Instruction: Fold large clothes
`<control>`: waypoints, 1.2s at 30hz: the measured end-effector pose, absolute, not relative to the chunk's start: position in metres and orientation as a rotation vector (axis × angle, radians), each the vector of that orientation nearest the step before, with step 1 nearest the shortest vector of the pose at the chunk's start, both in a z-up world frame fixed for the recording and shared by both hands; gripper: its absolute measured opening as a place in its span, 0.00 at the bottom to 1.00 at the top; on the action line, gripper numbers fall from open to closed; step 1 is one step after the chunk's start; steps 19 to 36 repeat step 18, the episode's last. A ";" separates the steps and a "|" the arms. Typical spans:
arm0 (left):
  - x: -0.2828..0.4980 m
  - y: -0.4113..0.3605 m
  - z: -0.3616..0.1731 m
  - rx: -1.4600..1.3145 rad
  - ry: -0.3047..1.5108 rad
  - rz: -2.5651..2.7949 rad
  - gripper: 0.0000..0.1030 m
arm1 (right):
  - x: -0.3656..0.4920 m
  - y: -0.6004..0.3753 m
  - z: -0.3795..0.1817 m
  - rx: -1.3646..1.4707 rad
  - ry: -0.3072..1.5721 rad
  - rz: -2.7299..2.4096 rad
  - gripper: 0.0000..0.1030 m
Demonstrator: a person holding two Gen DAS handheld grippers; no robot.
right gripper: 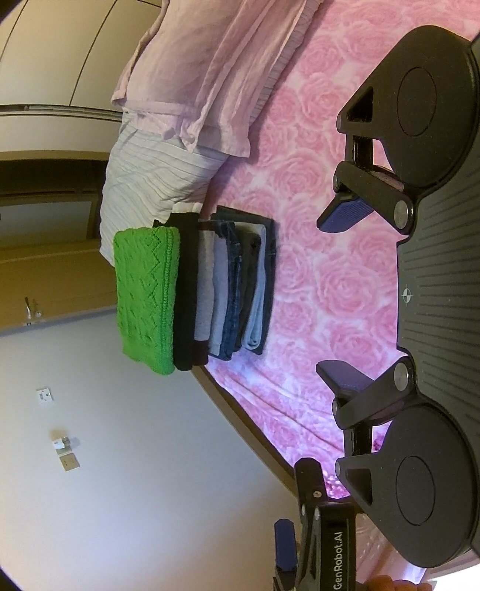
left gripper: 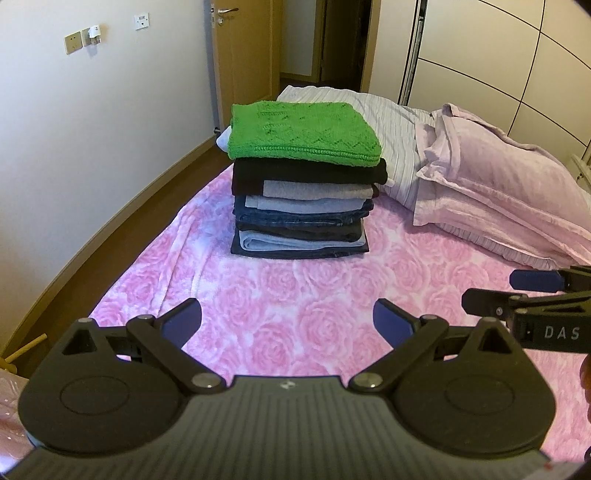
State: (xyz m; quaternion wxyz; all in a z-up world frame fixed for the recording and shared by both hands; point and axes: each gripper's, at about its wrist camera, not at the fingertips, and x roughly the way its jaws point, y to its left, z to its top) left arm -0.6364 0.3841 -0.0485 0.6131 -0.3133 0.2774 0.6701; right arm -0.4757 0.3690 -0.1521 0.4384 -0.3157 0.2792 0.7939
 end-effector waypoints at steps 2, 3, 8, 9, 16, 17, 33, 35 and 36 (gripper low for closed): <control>-0.637 0.386 -0.049 -0.725 0.642 1.546 0.95 | -0.477 0.372 -0.152 -0.787 0.696 1.972 0.71; -0.638 0.387 -0.049 -0.725 0.642 1.546 0.95 | -0.477 0.373 -0.153 -0.788 0.697 1.973 0.71; -0.639 0.390 -0.051 -0.730 0.646 1.550 0.95 | -0.481 0.377 -0.154 -0.797 0.698 1.976 0.71; -0.639 0.391 -0.052 -0.731 0.647 1.550 0.95 | -0.482 0.377 -0.154 -0.799 0.699 1.975 0.71; -0.641 0.396 -0.054 -0.732 0.654 1.546 0.95 | -0.484 0.383 -0.157 -0.804 0.713 1.967 0.71; -0.641 0.397 -0.055 -0.732 0.655 1.544 0.95 | -0.485 0.383 -0.157 -0.804 0.714 1.965 0.71; -0.642 0.397 -0.055 -0.732 0.656 1.541 0.95 | -0.485 0.383 -0.157 -0.804 0.715 1.963 0.71; -0.642 0.397 -0.055 -0.732 0.656 1.541 0.95 | -0.485 0.383 -0.157 -0.804 0.715 1.963 0.71; -0.642 0.397 -0.055 -0.732 0.656 1.541 0.95 | -0.485 0.383 -0.157 -0.804 0.715 1.963 0.71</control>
